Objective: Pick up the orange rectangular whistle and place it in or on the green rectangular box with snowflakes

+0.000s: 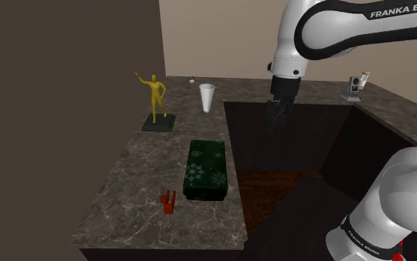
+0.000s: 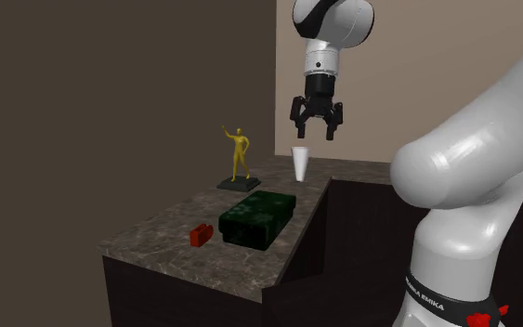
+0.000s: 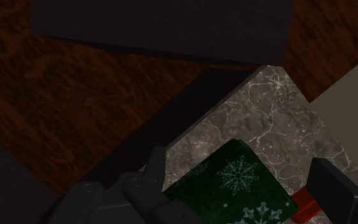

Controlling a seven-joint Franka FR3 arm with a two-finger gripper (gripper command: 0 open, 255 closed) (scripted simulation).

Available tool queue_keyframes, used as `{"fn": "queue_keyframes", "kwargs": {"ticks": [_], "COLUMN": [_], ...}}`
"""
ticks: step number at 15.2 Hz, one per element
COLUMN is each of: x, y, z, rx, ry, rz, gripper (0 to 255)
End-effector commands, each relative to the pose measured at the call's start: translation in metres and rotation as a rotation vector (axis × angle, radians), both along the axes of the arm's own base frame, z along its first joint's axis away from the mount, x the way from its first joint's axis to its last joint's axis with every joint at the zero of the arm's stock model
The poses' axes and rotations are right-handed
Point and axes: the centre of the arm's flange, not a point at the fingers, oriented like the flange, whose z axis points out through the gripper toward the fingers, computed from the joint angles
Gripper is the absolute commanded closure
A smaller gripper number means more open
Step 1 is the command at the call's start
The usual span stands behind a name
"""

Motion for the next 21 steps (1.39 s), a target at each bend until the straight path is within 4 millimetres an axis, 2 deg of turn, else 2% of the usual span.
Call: {"fn": "queue_keyframes", "kwargs": {"ticks": [1,21], "x": [0.013,0.142], "y": [0.016,0.184], "z": [-0.016,-0.175], "rx": [-0.004,-0.049], "ry": [-0.007,-0.059], "rz": [0.005,0.062], "gripper": [0,0]}}
